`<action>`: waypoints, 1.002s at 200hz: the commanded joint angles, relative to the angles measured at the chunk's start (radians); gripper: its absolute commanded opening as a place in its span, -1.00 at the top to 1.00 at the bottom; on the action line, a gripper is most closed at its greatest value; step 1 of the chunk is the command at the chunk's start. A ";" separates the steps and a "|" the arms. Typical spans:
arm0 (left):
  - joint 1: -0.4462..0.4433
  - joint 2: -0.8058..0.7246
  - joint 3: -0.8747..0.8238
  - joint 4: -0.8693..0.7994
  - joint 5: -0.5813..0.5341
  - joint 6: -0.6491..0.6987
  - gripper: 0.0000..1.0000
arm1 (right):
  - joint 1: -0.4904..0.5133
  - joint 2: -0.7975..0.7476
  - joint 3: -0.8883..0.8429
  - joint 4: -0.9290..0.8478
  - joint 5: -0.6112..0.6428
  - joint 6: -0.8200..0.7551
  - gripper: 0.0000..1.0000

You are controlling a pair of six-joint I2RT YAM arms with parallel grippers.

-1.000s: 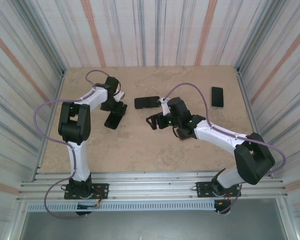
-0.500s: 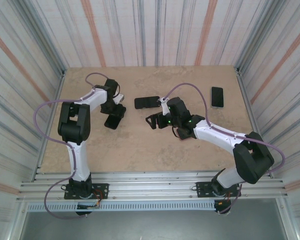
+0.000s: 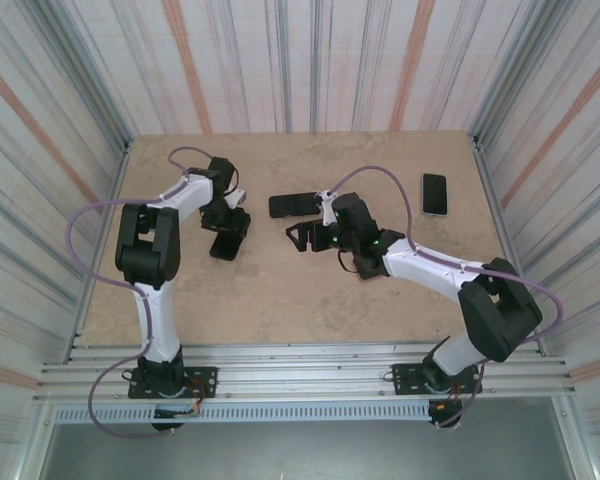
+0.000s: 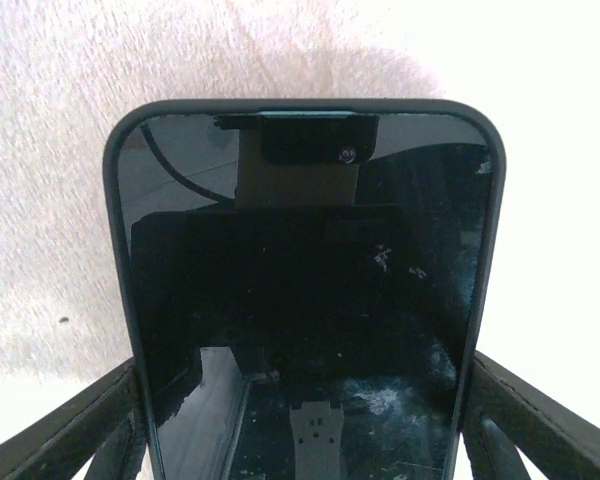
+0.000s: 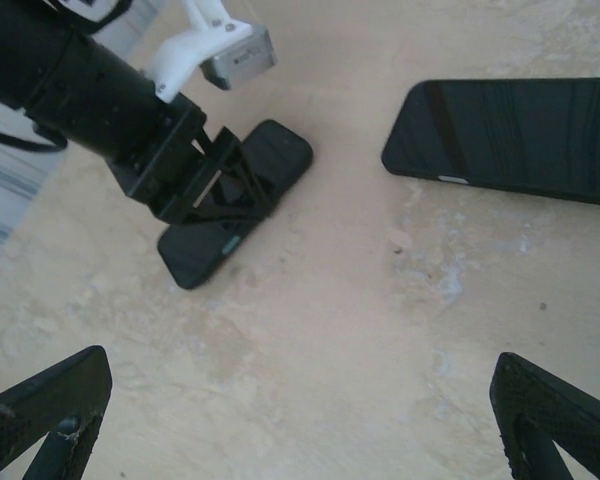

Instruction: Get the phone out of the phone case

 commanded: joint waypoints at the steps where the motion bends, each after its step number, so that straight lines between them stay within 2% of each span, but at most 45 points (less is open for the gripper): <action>1: 0.009 -0.093 0.060 -0.047 0.071 -0.103 -0.35 | 0.013 0.031 -0.007 0.100 -0.037 0.100 -0.99; 44: -0.001 -0.198 0.046 -0.024 0.167 -0.279 -0.30 | 0.048 0.108 0.016 0.206 -0.061 0.192 -0.96; 92: -0.038 -0.323 -0.044 0.111 0.252 -0.485 -0.30 | 0.075 0.214 0.072 0.286 -0.089 0.296 -0.72; 130: -0.076 -0.356 -0.057 0.132 0.229 -0.536 -0.30 | 0.077 0.271 0.096 0.346 -0.074 0.374 -0.41; 144: -0.088 -0.360 -0.065 0.146 0.229 -0.545 -0.30 | 0.075 0.290 0.112 0.346 -0.083 0.396 -0.24; 164: -0.092 -0.368 -0.088 0.183 0.240 -0.580 -0.29 | 0.072 0.318 0.134 0.356 -0.115 0.413 -0.11; 200: -0.098 -0.371 -0.074 0.190 0.234 -0.596 -0.29 | 0.062 0.353 0.155 0.386 -0.149 0.468 0.35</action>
